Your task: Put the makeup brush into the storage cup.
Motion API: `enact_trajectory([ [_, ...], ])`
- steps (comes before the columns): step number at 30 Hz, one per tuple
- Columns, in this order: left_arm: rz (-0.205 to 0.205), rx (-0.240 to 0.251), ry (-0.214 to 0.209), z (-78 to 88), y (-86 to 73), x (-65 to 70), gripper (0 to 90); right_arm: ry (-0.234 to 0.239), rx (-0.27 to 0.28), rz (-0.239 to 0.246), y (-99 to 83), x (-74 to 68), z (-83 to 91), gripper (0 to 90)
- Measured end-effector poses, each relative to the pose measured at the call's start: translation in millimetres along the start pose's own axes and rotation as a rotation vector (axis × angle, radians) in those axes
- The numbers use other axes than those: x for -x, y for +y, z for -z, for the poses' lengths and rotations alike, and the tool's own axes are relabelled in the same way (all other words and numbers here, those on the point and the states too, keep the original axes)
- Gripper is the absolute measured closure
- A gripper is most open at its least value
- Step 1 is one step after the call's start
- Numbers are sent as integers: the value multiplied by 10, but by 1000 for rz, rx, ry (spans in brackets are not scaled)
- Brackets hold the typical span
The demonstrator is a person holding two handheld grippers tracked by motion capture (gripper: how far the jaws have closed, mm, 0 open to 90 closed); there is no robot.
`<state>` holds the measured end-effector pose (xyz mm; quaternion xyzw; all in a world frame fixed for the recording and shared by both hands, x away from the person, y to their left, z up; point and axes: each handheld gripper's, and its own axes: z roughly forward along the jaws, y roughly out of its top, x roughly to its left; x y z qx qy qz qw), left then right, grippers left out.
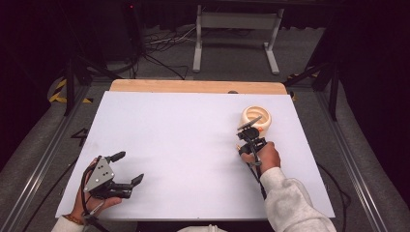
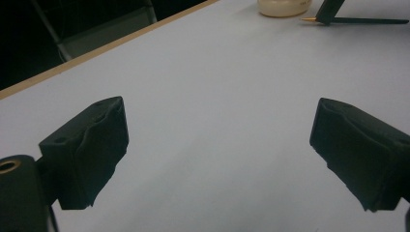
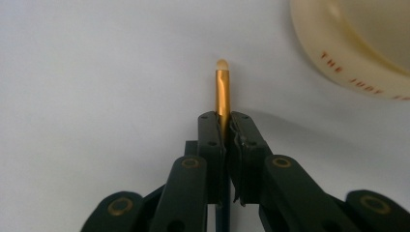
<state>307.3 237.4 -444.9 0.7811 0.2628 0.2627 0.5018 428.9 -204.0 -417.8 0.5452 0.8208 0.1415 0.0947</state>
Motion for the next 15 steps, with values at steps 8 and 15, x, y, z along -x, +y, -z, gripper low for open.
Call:
enact_trajectory([
  [8, 7, 10, 1, 10, -6, -16, 73, 17, 151, 27, -31, 8, 307, 841],
  [15, 13, 16, 5, 22, -7, -21, 73, 23, 293, 76, -85, -28, 554, 841],
])
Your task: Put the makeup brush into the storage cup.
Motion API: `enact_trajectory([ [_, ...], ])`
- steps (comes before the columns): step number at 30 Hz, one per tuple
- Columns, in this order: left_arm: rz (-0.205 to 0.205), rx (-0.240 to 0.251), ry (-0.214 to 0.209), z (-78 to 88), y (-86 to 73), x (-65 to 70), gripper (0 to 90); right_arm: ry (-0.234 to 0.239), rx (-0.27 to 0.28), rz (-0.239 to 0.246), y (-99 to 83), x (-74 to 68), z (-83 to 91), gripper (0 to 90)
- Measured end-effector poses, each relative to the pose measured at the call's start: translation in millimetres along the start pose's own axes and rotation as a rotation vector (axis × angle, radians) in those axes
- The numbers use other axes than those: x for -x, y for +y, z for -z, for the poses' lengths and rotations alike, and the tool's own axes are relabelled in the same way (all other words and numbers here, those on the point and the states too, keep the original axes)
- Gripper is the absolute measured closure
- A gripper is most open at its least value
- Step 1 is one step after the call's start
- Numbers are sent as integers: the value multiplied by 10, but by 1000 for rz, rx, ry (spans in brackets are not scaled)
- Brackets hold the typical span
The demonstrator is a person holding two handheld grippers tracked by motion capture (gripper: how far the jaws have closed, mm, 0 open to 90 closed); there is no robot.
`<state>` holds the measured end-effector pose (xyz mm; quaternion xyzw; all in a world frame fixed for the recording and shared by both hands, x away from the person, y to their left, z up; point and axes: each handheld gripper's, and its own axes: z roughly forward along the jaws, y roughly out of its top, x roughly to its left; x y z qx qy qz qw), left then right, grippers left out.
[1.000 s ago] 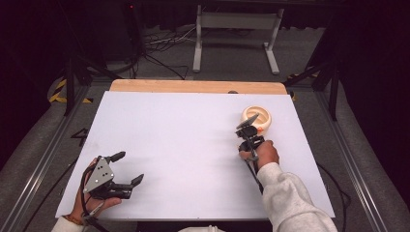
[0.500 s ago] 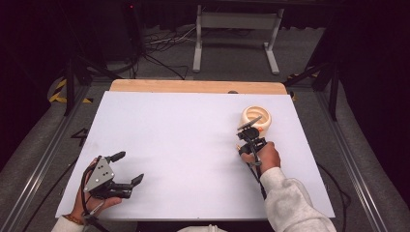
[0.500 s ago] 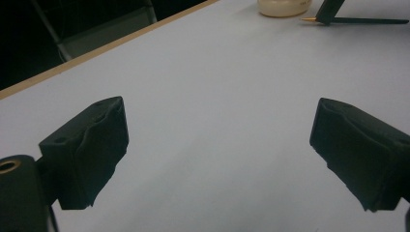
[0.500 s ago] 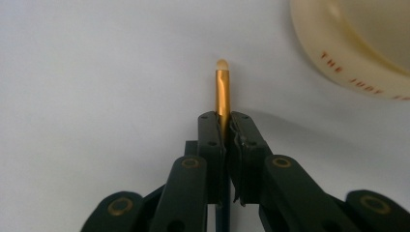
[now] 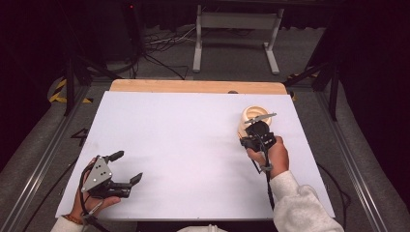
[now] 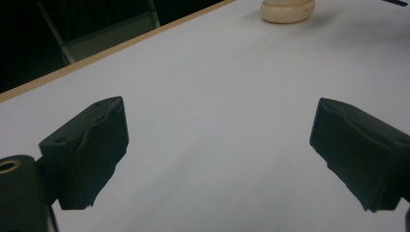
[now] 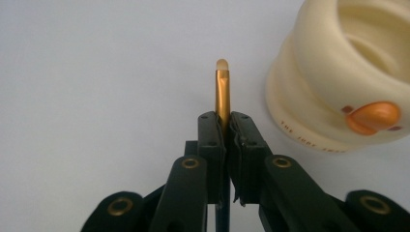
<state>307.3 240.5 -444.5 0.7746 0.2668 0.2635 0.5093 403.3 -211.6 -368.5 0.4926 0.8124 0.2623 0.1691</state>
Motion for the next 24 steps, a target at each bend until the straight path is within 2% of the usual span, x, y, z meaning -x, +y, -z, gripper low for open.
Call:
enact_trajectory([
  [2, 0, 2, 1, 2, 0, -2, 73, -8, 51, 15, -6, 9, 70, 841],
  [5, -2, 8, -1, 4, -3, -11, 72, -22, 78, 41, -20, -3, 121, 841],
  [8, 8, 12, -3, -2, -10, -17, 72, -4, 131, 70, -36, -53, 159, 841],
  [13, 15, 17, 6, 5, -13, -23, 72, 19, 191, 85, -63, -95, 175, 841],
  [16, 17, 24, 7, 10, -17, -33, 72, 25, 239, 93, -83, -63, 199, 841],
  [17, 17, 24, 7, 10, -17, -33, 71, 25, 239, 93, -83, -63, 199, 841],
  [19, 20, 30, 10, 17, -18, -37, 71, 32, 280, 110, -104, -49, 218, 841],
  [23, 23, 35, 14, 23, -22, -50, 70, 30, 343, 109, -136, 5, 260, 841],
  [24, 23, 37, 18, 26, -23, -49, 70, 46, 357, 100, -143, 24, 268, 841],
])
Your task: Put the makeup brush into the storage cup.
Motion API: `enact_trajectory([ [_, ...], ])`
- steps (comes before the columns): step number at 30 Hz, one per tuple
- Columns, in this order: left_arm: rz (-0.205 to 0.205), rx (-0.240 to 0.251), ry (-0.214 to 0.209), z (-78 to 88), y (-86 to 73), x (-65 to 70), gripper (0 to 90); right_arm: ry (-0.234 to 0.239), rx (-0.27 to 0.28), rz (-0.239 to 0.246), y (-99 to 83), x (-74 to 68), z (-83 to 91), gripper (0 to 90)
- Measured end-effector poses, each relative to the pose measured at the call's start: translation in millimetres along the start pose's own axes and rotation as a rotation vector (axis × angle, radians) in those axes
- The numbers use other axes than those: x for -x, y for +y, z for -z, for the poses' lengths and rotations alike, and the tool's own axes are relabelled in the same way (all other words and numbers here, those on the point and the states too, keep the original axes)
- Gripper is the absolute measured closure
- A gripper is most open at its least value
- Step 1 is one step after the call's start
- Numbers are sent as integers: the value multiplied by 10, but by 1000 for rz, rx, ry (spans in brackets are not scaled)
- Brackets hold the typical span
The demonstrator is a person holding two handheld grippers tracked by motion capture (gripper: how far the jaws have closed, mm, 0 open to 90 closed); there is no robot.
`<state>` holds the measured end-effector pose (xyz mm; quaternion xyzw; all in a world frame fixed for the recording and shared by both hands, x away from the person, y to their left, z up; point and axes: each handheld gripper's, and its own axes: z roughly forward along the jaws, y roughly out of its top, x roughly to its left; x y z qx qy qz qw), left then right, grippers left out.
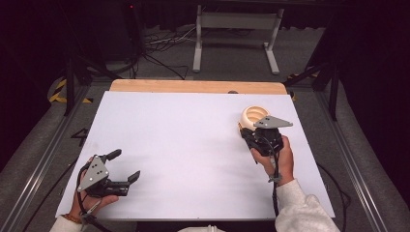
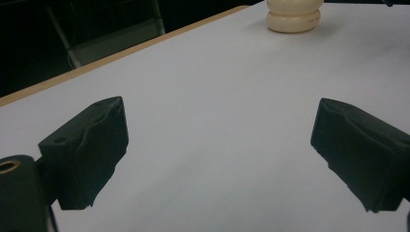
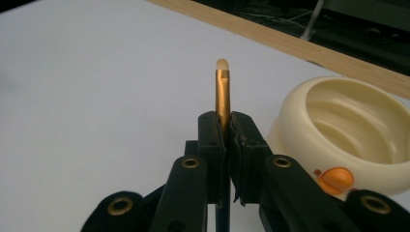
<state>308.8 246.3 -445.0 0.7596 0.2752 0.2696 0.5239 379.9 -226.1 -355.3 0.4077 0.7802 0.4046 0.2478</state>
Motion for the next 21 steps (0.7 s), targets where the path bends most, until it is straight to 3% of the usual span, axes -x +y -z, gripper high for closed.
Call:
enact_trajectory([
  [7, -2, 2, 0, 3, -1, -2, 69, 3, 86, -12, -2, 97, 80, 841],
  [10, 1, 1, 2, -2, -5, 1, 69, 6, 157, -8, -6, 145, 121, 841],
  [15, -8, -4, 5, -7, -11, -4, 69, 12, 210, -14, -5, 180, 145, 841],
  [16, -9, -5, 6, -5, -12, -7, 69, 23, 244, -10, -4, 191, 162, 840],
  [21, -7, -4, 9, -1, -15, -5, 69, 14, 271, -6, 2, 201, 181, 841],
])
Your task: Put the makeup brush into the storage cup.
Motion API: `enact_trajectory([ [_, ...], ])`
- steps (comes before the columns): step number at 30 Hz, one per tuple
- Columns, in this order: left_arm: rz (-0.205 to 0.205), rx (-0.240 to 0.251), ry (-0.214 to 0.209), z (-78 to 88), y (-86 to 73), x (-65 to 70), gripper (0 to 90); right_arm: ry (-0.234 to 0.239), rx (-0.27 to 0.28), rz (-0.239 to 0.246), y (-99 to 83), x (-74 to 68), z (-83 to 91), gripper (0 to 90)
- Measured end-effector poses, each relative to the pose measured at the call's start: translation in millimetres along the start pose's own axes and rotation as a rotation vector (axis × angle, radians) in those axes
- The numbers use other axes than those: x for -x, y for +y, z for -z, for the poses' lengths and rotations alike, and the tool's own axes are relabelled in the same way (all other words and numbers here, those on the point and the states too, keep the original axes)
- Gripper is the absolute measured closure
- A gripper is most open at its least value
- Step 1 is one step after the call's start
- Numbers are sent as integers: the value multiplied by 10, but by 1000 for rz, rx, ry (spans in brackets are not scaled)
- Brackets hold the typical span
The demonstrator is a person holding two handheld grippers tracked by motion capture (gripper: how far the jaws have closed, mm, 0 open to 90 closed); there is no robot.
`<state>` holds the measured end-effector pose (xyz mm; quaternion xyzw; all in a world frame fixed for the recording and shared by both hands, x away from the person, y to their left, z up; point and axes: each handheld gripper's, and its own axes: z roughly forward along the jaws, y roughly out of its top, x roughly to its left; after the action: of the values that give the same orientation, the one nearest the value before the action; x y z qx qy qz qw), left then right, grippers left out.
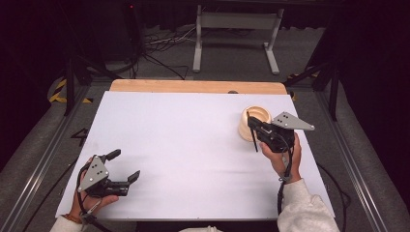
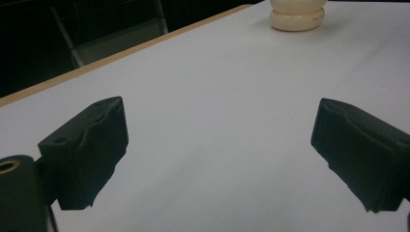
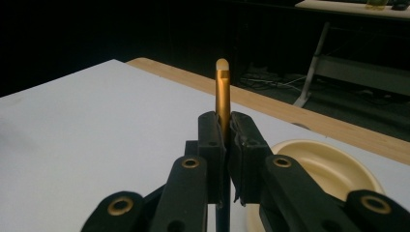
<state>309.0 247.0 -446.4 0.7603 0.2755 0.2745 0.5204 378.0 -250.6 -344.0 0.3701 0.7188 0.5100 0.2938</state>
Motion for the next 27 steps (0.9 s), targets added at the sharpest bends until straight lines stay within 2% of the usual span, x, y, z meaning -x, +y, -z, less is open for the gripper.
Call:
enact_trajectory([
  [8, 10, 6, 0, 0, -6, 2, 70, 5, 48, 7, 29, 10, 11, 840],
  [16, 4, 1, -1, -3, -4, 2, 69, -4, 116, 8, 87, 34, 49, 841],
  [27, 6, -1, -1, -5, -6, 0, 69, -10, 162, 5, 150, 94, 52, 840],
])
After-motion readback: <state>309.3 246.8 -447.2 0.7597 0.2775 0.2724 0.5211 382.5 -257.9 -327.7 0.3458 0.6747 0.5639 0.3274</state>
